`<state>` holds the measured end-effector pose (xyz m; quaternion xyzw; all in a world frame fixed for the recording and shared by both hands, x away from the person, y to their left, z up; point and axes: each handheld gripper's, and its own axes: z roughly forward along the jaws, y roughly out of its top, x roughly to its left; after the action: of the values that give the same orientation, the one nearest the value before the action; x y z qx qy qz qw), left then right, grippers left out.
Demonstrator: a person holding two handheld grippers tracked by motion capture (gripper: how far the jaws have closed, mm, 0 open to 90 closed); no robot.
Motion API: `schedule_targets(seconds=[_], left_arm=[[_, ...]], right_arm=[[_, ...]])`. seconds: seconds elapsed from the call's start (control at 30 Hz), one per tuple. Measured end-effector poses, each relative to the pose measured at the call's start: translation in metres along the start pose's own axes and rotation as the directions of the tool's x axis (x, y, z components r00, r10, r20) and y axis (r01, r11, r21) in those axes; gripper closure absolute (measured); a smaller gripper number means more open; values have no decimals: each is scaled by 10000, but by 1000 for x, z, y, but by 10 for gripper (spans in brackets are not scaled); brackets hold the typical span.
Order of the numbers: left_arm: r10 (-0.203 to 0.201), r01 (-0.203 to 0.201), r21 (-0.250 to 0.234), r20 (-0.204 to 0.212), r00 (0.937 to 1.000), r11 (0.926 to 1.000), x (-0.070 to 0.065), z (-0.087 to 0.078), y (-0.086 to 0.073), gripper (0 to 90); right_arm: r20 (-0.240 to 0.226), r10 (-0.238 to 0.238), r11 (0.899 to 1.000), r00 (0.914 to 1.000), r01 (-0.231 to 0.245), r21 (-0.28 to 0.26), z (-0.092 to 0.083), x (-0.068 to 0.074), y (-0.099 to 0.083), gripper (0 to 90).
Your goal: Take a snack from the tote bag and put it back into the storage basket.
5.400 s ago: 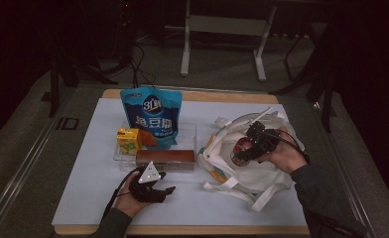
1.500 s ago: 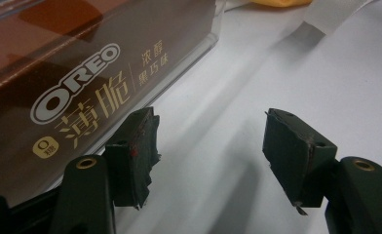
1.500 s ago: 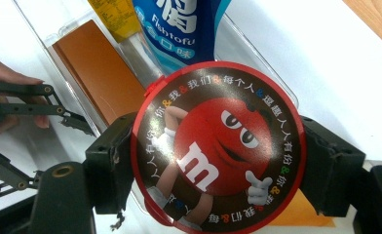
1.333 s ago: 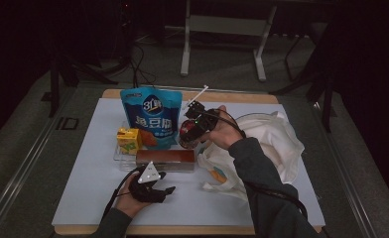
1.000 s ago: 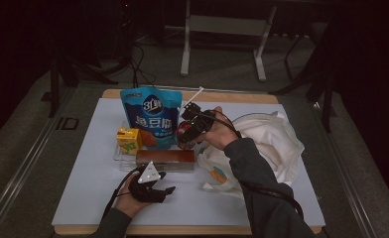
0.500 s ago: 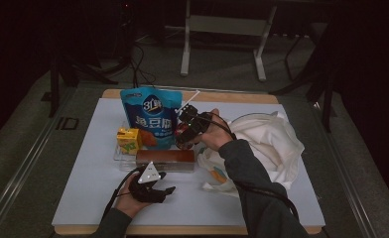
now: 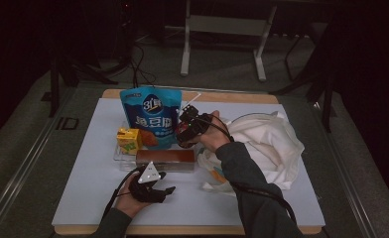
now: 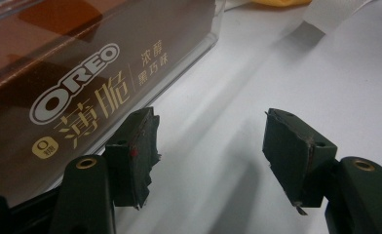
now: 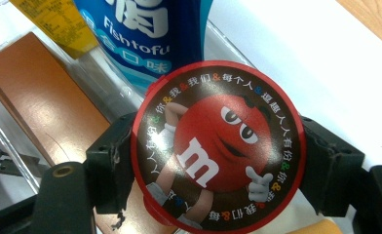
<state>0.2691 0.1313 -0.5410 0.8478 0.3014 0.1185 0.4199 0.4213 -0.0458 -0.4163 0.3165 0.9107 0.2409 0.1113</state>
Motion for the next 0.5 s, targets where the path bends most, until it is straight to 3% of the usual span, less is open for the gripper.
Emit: schedule_targets(seconds=[0.33,0.5], left_arm=[[-2,2,-8,1,10000,10000,0,0,0,372],[5,-5,-12,3,10000,10000,0,0,0,372]], right_arm=[[-155,142,9996,9998,-138,254,12,7,-3,256],[89,296,9979,9995,-301,576,15,10,-1,254]])
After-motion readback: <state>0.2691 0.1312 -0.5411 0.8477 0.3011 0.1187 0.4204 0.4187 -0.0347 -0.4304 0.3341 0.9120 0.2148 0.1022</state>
